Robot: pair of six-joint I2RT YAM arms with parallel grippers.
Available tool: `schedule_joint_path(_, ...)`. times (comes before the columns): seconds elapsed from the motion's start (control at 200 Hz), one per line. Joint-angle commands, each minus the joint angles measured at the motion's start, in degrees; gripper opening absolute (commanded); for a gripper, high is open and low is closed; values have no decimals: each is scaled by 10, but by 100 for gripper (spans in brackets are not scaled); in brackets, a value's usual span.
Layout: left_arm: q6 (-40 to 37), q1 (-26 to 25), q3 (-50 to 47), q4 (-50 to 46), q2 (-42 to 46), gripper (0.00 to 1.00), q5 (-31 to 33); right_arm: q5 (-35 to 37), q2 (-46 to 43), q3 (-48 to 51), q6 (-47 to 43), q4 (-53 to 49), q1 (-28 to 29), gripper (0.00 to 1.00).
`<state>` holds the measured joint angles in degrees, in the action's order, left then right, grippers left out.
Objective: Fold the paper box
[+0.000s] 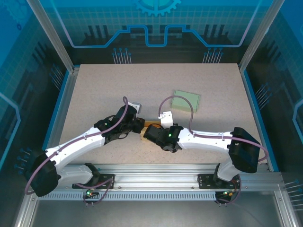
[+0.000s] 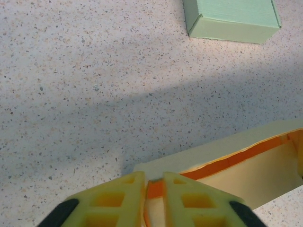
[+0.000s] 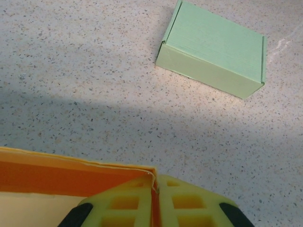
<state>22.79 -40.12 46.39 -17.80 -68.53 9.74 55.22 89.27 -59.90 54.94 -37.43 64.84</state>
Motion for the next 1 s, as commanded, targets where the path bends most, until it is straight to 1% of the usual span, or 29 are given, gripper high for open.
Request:
schedule_joint_path(0.0,-8,1,0,-23,-7,34,-11,-4,-17,2,-2,7,6,12)
schedule_joint_path(0.135,-24,2,4,-49,-4,37,18,-3,-15,1,-3,8,6,11)
schedule_joint_path(0.165,-28,2,6,-55,-2,39,25,-4,-15,1,-4,9,6,12)
schedule_joint_path(0.305,-47,2,6,-78,2,39,51,-5,-14,-2,-5,7,6,11)
schedule_joint_path(0.545,-57,3,10,-59,-22,22,41,-17,-16,0,-5,8,6,12)
schedule_joint_path(0.61,-59,3,16,-59,-31,19,38,-26,-21,3,-7,11,6,17)
schedule_joint_path(0.74,-60,2,21,-57,-40,8,33,-44,-36,10,-15,18,6,23)
schedule_joint_path(0.845,-60,2,23,-58,-41,7,31,-60,-51,20,-23,29,1,30)
schedule_joint_path(0.995,-66,2,24,-61,-38,6,27,-94,-72,44,-35,59,-16,32)
